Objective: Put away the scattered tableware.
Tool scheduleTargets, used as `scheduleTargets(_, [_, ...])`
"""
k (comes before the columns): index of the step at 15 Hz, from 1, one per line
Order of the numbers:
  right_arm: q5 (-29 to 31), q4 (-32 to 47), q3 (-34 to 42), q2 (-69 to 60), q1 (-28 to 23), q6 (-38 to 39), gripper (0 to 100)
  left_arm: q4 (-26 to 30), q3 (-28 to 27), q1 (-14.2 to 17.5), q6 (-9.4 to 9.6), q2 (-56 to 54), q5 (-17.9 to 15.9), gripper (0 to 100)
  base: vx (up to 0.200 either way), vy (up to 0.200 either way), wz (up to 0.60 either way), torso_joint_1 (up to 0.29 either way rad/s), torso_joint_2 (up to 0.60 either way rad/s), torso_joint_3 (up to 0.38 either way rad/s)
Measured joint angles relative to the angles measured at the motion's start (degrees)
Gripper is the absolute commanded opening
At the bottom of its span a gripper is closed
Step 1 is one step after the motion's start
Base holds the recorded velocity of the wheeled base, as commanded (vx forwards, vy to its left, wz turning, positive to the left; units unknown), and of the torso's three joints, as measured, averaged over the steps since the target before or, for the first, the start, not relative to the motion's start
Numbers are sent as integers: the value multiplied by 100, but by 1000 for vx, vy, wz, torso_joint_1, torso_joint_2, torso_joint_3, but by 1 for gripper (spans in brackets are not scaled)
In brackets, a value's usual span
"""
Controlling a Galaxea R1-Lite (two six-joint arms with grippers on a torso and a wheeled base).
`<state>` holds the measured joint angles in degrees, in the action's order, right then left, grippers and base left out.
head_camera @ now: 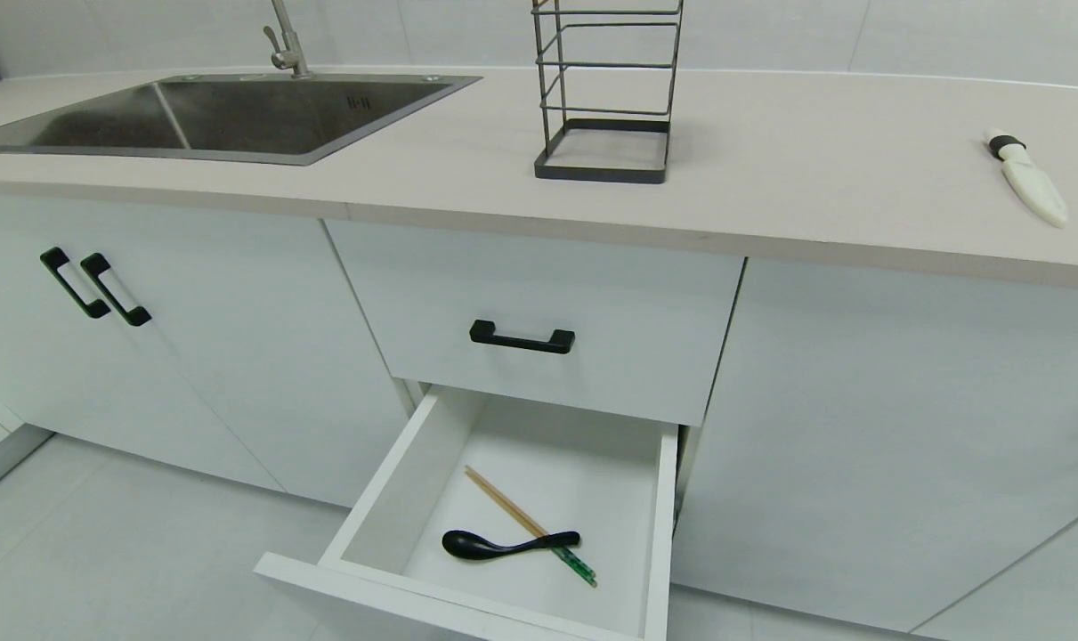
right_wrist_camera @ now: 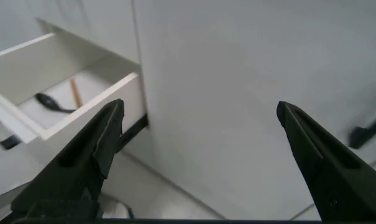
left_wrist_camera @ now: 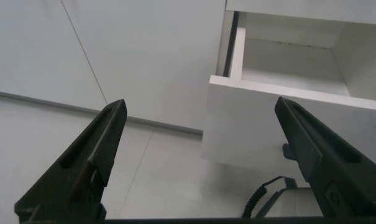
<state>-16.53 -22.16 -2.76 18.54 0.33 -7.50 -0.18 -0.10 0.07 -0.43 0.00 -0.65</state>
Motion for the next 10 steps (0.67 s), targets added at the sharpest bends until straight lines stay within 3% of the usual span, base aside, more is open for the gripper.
scheduleTargets(1, [-22,93,85,-295,-82,-5,100,-129,5,0,219,0,-151,100,0,0,0,0,0,0])
scheduleTargets(2, [-46,350,160,-650,-145,-2,100,-668,10,0,346,0,-288,100,0,0,0,0,0,0])
scheduleTargets(4, [-65,777,238,-1115,-201,28,100,-1866,-9,0,430,0,-624,100,0,0,0,0,0,0])
scheduleTargets(7, [257,1908,265,-1384,-233,30,100,-1941,-679,-37,221,204,-1462,100,0,0,0,0,0,0])
scheduleTargets(10, [336,2018,273,-1527,18,13,100,-1453,-2005,-65,155,1086,-2259,100,0,0,0,0,0,0])
